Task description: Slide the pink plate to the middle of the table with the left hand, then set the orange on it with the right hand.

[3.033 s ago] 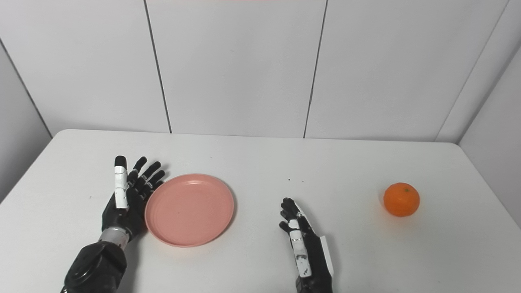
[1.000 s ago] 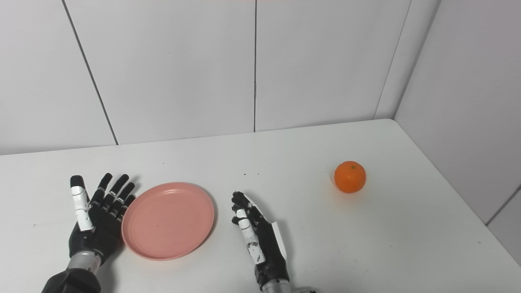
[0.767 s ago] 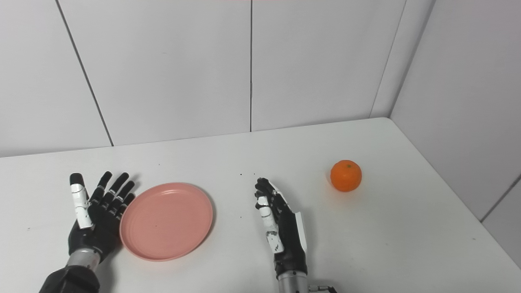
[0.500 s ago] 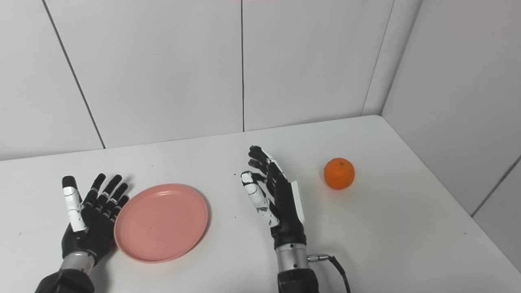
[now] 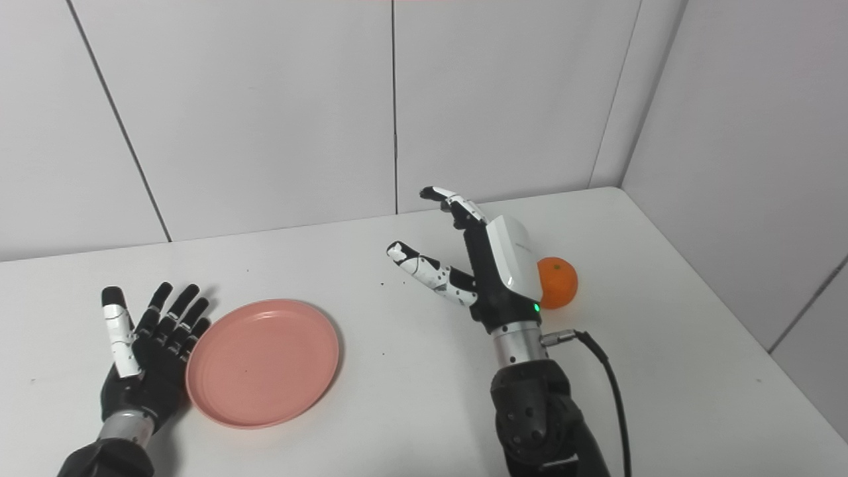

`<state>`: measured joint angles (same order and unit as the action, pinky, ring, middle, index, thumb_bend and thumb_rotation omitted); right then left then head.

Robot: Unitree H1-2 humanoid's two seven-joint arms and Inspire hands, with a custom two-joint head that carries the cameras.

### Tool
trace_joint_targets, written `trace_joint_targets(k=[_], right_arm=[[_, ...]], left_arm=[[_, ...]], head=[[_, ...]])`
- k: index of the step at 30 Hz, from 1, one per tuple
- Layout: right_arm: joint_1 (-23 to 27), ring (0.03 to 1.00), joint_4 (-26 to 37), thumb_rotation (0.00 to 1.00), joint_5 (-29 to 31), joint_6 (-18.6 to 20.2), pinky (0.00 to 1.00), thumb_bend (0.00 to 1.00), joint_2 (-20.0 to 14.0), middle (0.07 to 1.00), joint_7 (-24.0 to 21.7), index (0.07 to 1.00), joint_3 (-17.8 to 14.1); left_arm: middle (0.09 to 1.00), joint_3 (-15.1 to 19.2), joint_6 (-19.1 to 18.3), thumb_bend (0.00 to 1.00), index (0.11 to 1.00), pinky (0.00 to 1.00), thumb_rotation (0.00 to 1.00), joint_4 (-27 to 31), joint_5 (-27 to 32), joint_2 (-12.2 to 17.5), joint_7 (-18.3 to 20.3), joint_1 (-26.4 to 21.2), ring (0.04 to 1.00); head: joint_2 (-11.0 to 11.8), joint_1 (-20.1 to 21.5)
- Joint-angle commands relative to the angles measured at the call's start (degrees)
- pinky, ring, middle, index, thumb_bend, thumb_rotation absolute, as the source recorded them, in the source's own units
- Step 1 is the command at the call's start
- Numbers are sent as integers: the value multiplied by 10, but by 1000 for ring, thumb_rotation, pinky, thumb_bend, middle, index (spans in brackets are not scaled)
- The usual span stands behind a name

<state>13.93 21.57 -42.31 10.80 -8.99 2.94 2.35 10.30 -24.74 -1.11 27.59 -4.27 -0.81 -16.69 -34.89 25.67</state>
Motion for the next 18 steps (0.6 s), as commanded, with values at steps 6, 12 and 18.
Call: trace_joint_targets(k=[6,12,18], right_arm=[[47,726,-13,912,-105,23,642,848,-85,764,-29,736,-22],[63,715,-52,877,-150,21,635,850,-134,752,-32,729,-29],[70,717,-104,888,-165,24,658,865,-163,744,-22,715,-31]], left_arm=[[877,-1,-12,917,954,1000,870,-8,-9,0,-8,9,915],[873,0,-14,927,952,998,869,-10,-8,5,-7,8,913],[867,2,-18,927,949,1000,863,-9,-2,5,-10,7,914]], head=[[1,-3],[1,0],[0,0]])
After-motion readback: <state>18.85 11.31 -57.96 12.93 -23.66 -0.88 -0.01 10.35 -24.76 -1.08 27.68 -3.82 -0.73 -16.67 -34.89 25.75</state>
